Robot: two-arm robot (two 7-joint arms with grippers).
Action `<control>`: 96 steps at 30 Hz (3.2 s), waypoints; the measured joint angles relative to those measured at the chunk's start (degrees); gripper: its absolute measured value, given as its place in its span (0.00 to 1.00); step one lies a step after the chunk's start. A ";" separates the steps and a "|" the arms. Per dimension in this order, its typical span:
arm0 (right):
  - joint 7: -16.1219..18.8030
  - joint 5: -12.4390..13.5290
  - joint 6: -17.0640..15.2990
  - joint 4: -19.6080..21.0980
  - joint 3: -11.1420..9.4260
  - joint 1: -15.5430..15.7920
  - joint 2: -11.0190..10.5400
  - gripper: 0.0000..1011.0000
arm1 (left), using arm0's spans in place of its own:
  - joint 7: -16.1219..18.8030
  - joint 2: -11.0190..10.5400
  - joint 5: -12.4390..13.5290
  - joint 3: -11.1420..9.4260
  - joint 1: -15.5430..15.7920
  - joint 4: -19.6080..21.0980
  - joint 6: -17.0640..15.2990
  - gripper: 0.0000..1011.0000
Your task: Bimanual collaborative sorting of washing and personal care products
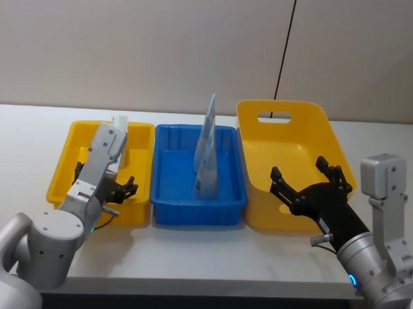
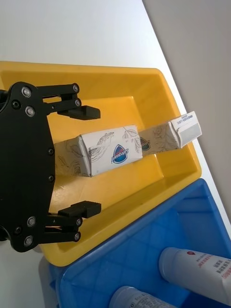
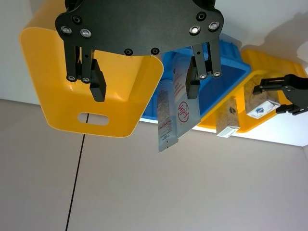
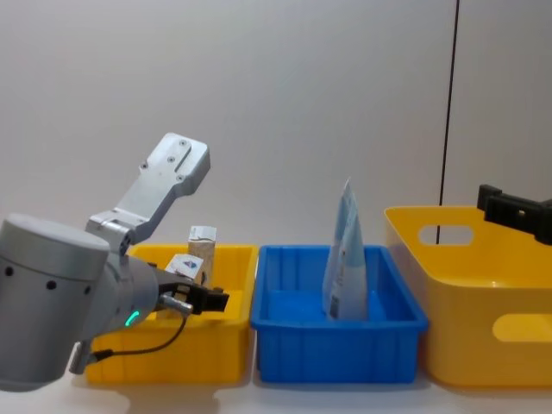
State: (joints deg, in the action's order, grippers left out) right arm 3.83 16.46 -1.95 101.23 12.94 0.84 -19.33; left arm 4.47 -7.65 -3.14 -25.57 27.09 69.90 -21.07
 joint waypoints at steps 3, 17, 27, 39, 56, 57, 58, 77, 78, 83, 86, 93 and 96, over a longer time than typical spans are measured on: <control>0.00 0.00 0.00 0.00 0.00 0.00 0.00 0.99 | 0.26 0.44 0.22 0.06 0.33 -0.98 0.02 0.99; 0.00 0.00 0.00 0.00 0.00 0.00 0.00 0.99 | 2.13 2.50 0.50 1.83 1.71 -5.65 1.98 0.91; 0.00 0.00 0.00 0.00 0.00 0.00 0.00 0.99 | 3.27 3.29 0.38 3.46 2.21 -7.54 3.61 0.60; 0.00 0.00 0.00 0.00 0.00 0.00 0.00 0.99 | 3.54 3.74 0.26 4.68 2.43 -8.49 4.42 0.38; 0.00 0.00 0.00 0.00 0.00 0.00 0.00 0.99 | 0.21 0.42 1.76 4.45 1.40 -1.62 5.42 0.38; 0.00 0.00 0.00 0.00 0.00 0.00 0.00 0.99 | -0.40 -0.26 1.85 4.43 1.02 -0.15 5.53 0.38; 0.00 0.00 0.00 0.00 0.00 0.00 0.00 0.99 | -0.73 -0.74 1.90 4.42 0.75 0.88 5.57 0.38; 0.00 0.00 0.00 0.00 0.00 0.00 0.00 0.99 | -13.16 -11.36 0.59 5.11 -4.69 18.88 7.64 0.38; 0.00 0.00 0.00 0.00 0.00 0.00 0.00 0.99 | -14.32 -12.18 0.29 5.17 -4.91 19.90 7.84 0.38; 0.00 0.00 0.00 0.00 0.00 0.00 0.00 0.99 | -18.22 -14.34 -0.80 5.30 -5.29 22.28 8.28 0.38; 0.00 0.00 0.00 0.00 0.00 0.00 0.00 0.99 | -20.99 -15.76 -1.64 5.32 -5.36 23.59 8.35 0.38; 0.00 0.00 0.00 0.00 0.00 0.00 0.00 0.99 | -27.71 -19.46 -3.82 5.12 -4.94 26.49 7.62 0.38; 0.00 0.00 0.00 0.00 0.00 0.00 0.00 0.99 | -31.41 -21.62 -5.25 4.93 -4.57 28.06 6.75 0.38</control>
State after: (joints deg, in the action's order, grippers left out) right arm 3.83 16.46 -1.95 101.23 12.94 0.84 -19.33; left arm -26.93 -29.27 -8.39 -20.64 22.51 97.96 -14.33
